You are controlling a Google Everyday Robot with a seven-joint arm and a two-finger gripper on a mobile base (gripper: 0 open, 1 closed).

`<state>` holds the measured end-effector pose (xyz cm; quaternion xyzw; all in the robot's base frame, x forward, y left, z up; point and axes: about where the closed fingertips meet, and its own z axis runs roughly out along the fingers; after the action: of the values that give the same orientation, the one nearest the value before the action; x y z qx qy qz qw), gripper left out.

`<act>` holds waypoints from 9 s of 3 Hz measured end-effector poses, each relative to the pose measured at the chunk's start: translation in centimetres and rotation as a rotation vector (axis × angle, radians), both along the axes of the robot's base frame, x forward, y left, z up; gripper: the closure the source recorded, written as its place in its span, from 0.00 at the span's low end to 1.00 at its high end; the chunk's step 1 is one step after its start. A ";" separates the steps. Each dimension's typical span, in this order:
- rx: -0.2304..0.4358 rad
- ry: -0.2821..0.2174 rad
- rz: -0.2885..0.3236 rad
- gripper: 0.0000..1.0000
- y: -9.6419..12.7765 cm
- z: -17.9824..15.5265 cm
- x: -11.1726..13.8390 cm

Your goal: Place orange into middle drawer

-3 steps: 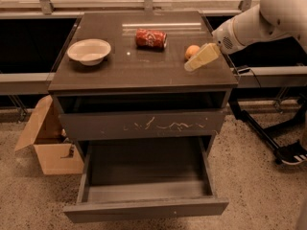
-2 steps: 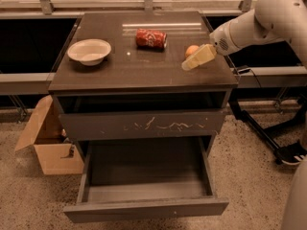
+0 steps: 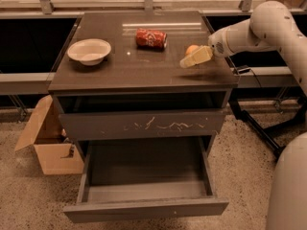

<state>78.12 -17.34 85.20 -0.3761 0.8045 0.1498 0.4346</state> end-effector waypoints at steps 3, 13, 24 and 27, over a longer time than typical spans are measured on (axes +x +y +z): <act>0.044 -0.017 0.031 0.67 1.3 -0.9 1.7; 0.076 -0.175 0.726 1.00 17.1 1.2 -22.2; 0.088 0.135 0.723 1.00 21.9 -31.4 -25.8; -0.002 0.186 0.530 0.73 20.8 -40.5 -24.6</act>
Offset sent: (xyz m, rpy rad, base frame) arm 0.0230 0.0017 -0.0092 0.0361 -0.0105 0.0067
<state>53.49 3.51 44.69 -0.5582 0.7149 0.2914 0.3041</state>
